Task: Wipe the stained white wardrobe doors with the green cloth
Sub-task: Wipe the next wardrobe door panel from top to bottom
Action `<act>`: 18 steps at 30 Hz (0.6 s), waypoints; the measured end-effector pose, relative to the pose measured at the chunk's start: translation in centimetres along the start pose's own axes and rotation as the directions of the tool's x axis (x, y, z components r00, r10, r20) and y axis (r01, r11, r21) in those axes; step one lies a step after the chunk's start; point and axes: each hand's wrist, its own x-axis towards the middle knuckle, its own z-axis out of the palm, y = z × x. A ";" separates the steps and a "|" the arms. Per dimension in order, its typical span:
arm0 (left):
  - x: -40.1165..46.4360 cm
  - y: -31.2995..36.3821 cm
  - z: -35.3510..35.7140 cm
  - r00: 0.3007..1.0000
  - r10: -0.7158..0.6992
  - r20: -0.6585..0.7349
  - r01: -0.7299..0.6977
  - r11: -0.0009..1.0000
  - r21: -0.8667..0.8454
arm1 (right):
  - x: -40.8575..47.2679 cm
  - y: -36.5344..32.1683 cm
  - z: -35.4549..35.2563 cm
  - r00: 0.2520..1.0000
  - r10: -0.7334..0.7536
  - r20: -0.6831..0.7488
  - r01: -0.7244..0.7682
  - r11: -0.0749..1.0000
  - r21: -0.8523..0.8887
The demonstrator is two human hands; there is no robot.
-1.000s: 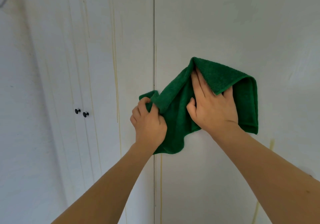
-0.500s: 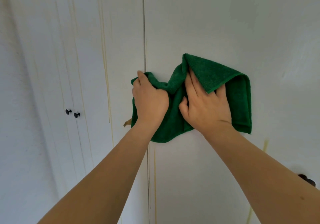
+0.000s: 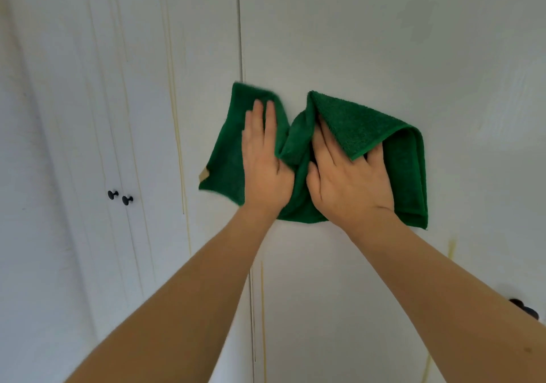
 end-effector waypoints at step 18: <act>-1.4 -0.7 1.0 0.954 -0.138 -0.267 0.160 0.985 0.061 | -2.6 -1.0 0.9 0.990 0.064 0.125 -0.067 0.997 0.021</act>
